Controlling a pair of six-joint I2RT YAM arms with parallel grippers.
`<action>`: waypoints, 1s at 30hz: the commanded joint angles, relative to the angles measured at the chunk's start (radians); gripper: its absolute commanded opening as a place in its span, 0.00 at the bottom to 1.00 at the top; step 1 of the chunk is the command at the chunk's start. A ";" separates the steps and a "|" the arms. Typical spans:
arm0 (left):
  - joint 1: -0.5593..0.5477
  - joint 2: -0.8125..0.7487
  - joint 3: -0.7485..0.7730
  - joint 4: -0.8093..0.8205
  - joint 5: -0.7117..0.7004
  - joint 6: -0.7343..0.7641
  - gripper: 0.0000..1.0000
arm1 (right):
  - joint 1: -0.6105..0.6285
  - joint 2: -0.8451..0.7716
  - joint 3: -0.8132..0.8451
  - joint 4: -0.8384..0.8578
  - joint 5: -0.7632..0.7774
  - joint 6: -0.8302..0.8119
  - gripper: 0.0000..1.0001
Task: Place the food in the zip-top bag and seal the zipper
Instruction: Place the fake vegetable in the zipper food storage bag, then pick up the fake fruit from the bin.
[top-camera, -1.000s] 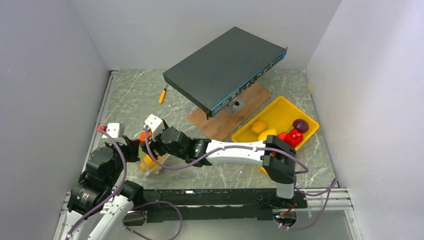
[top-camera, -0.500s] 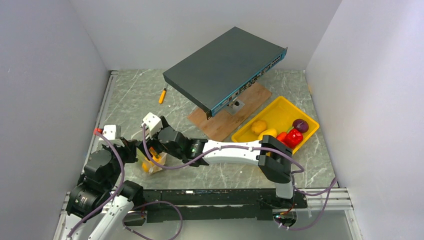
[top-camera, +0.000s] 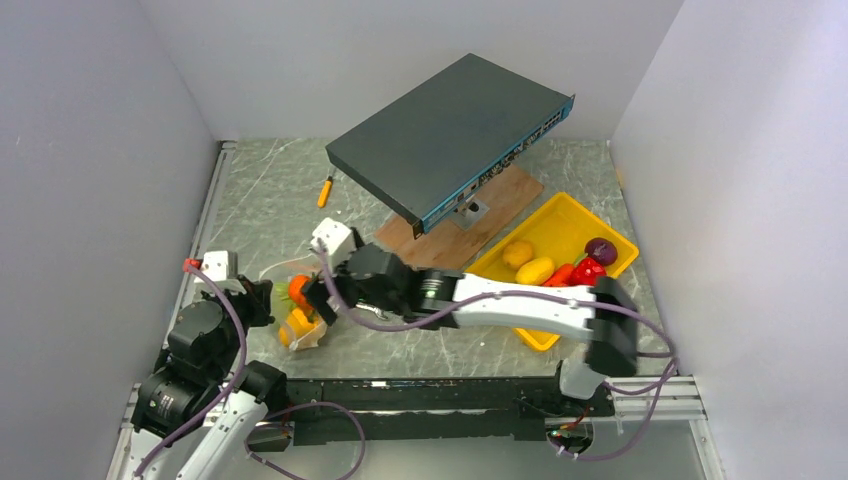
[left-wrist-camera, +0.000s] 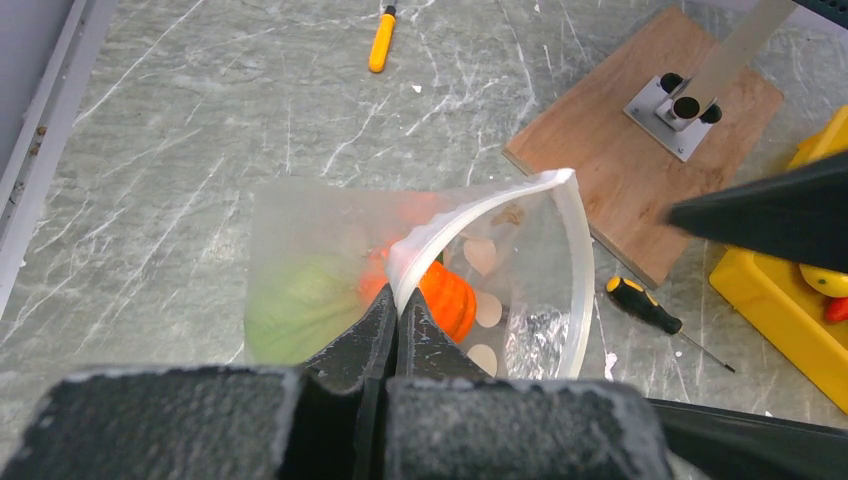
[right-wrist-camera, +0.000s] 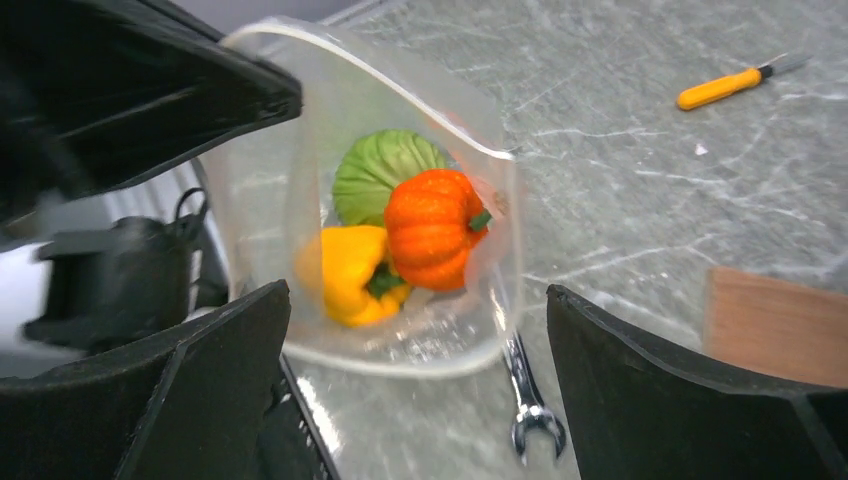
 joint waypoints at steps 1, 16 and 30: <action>0.000 0.006 0.008 0.026 -0.022 -0.014 0.00 | 0.003 -0.266 -0.110 -0.066 -0.076 0.015 1.00; 0.000 -0.107 0.003 0.017 -0.061 -0.035 0.00 | -0.016 -0.957 -0.643 -0.343 0.192 0.318 1.00; 0.000 -0.139 -0.003 0.020 -0.055 -0.038 0.00 | -0.563 -0.856 -0.727 -0.639 0.437 0.790 1.00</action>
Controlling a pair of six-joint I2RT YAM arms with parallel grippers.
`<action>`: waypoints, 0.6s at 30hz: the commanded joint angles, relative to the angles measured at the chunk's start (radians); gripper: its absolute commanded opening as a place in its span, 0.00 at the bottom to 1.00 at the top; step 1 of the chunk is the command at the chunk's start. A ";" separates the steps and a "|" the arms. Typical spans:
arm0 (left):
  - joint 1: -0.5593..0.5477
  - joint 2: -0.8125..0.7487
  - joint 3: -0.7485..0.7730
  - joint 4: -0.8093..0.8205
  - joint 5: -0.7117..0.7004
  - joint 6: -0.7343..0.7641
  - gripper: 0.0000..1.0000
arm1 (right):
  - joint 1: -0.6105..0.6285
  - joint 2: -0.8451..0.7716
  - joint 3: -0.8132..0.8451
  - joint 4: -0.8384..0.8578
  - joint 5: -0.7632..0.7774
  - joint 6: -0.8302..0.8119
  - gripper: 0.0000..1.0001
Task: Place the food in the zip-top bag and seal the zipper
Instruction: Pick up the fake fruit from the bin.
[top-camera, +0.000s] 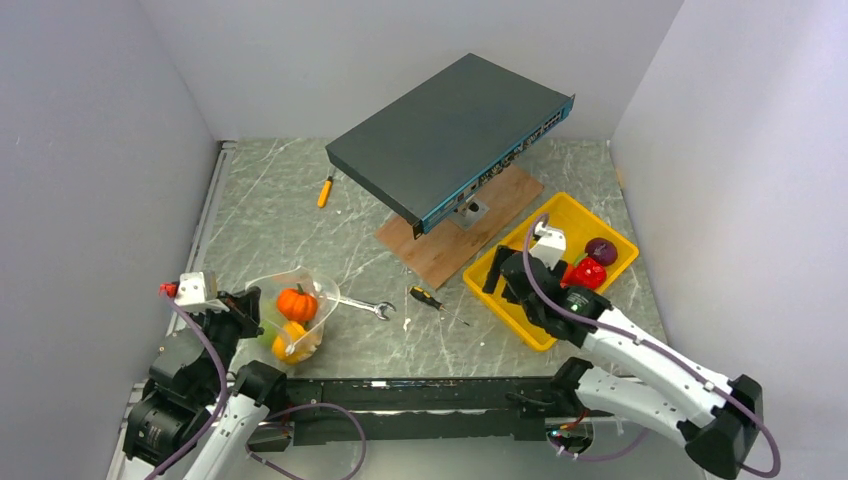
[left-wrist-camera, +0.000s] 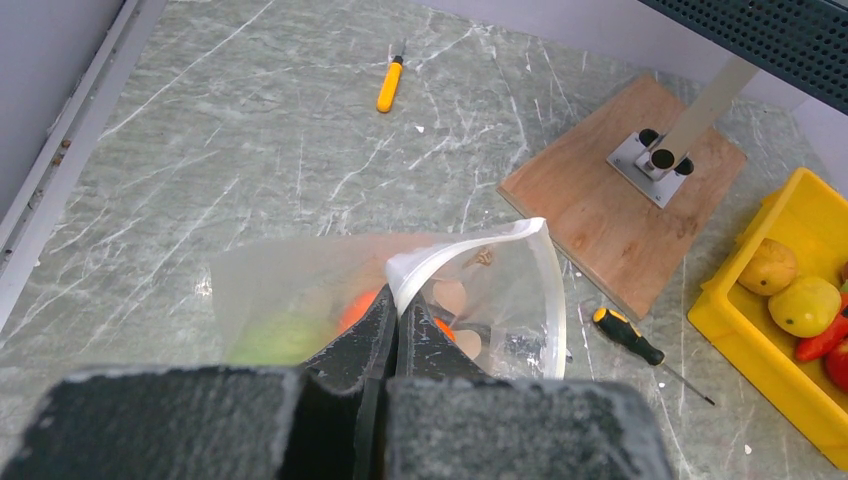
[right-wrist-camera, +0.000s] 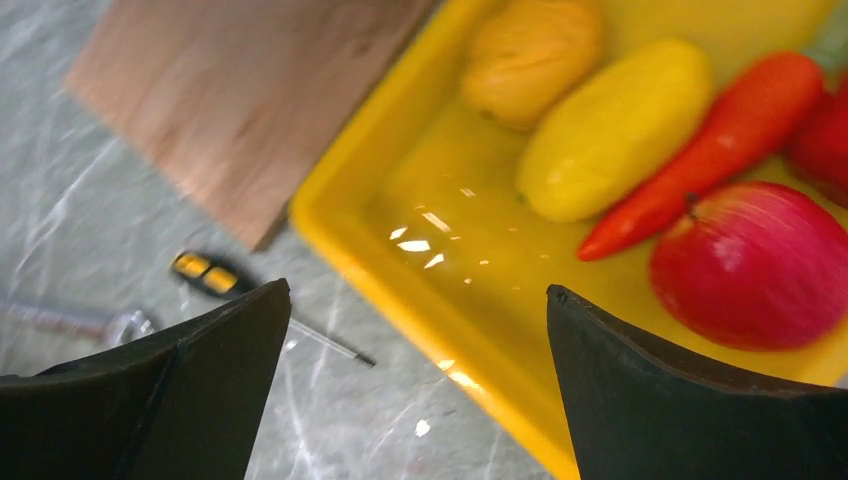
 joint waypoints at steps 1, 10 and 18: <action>0.000 0.016 0.008 0.047 -0.011 -0.013 0.00 | -0.185 0.064 0.022 -0.126 0.091 0.167 1.00; 0.001 0.009 0.003 0.054 0.000 -0.007 0.00 | -0.611 0.036 -0.014 -0.141 -0.038 0.089 0.99; 0.000 0.014 0.003 0.059 0.014 -0.001 0.00 | -0.638 0.090 -0.074 -0.117 -0.106 0.113 0.98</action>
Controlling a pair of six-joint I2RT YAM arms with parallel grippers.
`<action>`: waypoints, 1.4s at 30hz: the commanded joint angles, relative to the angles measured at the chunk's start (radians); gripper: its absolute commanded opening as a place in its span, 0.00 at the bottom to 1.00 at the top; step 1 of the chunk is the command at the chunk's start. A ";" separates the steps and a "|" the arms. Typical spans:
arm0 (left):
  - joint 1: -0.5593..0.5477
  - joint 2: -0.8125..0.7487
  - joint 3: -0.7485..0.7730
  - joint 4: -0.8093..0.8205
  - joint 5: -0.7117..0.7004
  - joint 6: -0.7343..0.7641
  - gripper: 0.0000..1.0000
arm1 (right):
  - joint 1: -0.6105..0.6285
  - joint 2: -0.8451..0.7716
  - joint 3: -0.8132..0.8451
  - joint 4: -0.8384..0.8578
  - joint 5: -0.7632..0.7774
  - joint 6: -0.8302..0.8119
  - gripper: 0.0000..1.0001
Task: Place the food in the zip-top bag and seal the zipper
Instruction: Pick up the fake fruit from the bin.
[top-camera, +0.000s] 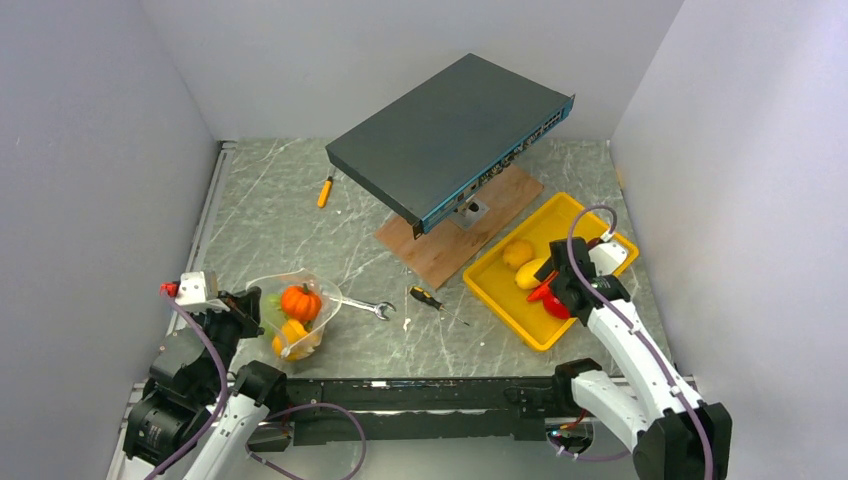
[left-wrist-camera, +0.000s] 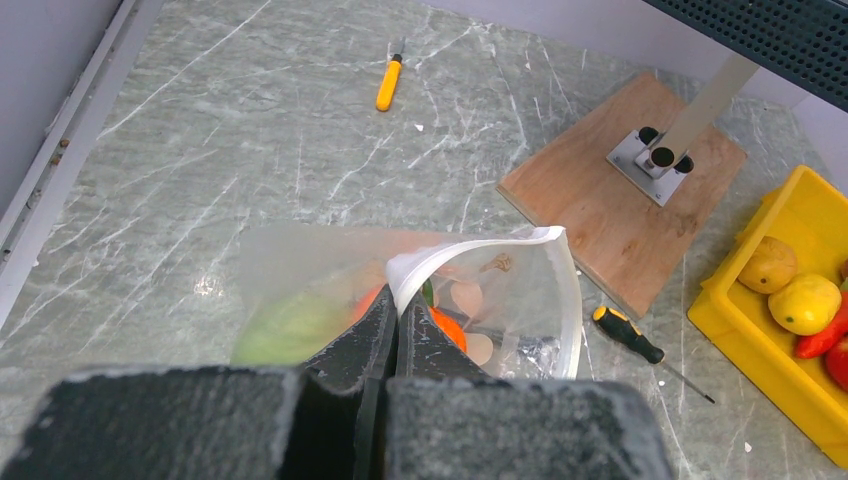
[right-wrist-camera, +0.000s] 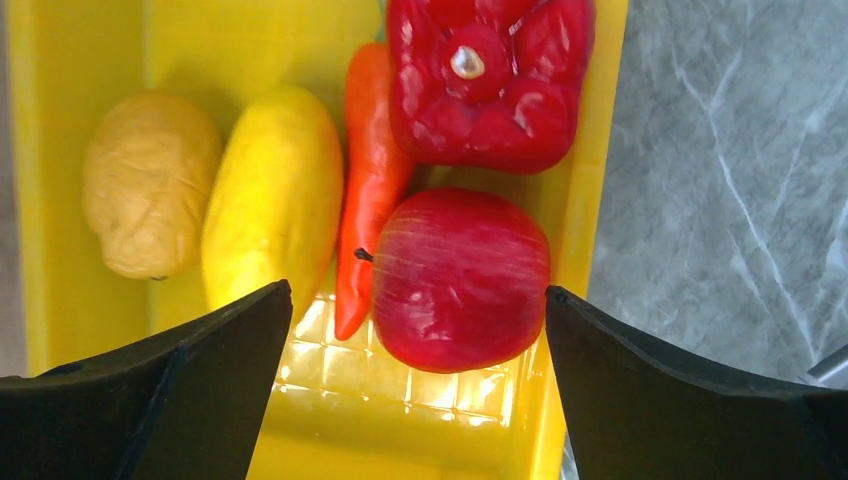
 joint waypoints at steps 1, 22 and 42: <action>0.000 0.011 0.003 0.059 0.011 -0.001 0.00 | -0.021 0.041 -0.037 -0.002 -0.047 0.047 0.96; 0.000 0.029 0.003 0.056 0.004 -0.004 0.00 | -0.029 0.030 -0.114 0.129 -0.121 0.024 0.24; 0.000 0.018 0.003 0.053 0.001 -0.009 0.00 | 0.153 -0.137 -0.003 0.309 -0.533 -0.235 0.00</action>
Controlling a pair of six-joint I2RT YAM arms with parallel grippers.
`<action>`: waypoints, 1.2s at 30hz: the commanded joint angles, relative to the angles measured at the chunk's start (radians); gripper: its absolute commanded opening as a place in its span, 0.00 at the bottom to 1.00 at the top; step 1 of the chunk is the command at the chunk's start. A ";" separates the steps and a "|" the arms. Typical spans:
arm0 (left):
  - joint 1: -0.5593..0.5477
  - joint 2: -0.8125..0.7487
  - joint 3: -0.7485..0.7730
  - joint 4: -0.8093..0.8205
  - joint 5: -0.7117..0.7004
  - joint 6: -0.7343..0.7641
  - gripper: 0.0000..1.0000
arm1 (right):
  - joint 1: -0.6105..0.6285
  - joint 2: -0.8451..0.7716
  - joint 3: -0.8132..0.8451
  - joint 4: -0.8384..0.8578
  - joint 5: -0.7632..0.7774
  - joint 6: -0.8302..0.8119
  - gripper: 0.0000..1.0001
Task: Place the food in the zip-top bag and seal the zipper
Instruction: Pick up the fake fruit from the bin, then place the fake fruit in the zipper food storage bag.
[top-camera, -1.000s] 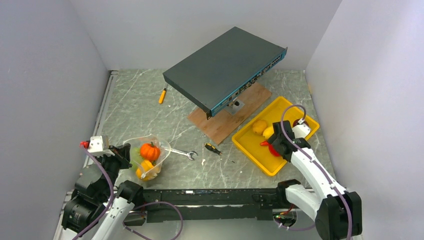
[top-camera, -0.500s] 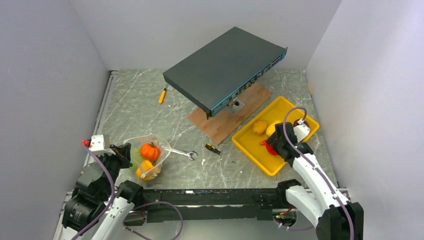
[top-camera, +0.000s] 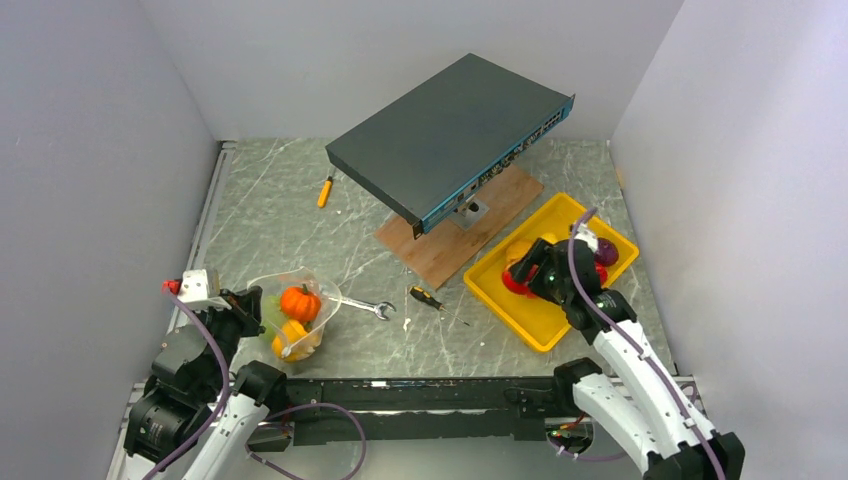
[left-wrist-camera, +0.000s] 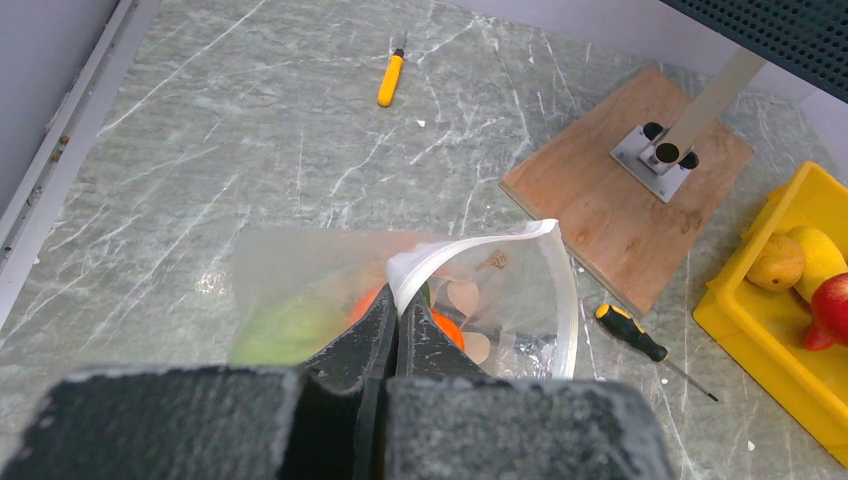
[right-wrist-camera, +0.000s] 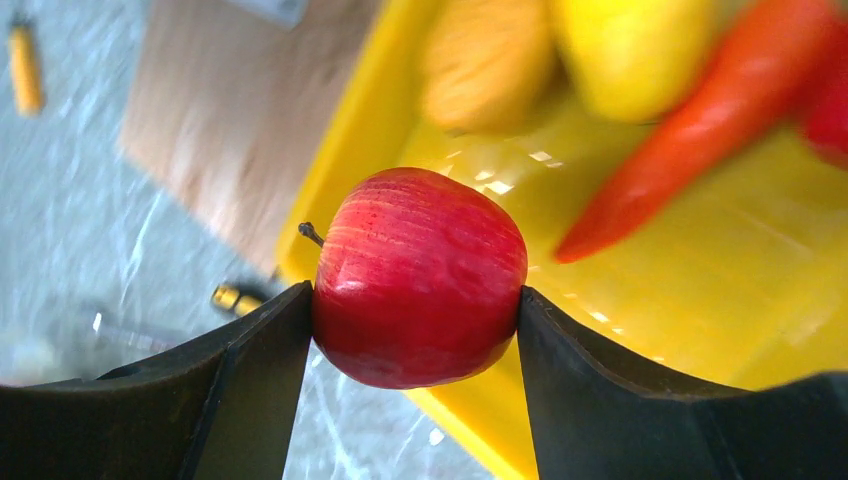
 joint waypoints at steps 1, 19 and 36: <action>0.000 0.002 0.003 0.052 0.000 -0.010 0.00 | 0.179 0.002 0.050 0.161 -0.124 -0.100 0.00; 0.000 0.011 0.003 0.047 -0.007 -0.013 0.00 | 1.069 0.340 0.241 0.640 0.074 -0.240 0.00; 0.000 0.000 0.007 0.041 -0.027 -0.021 0.00 | 1.202 1.030 0.847 0.672 0.296 -0.546 0.00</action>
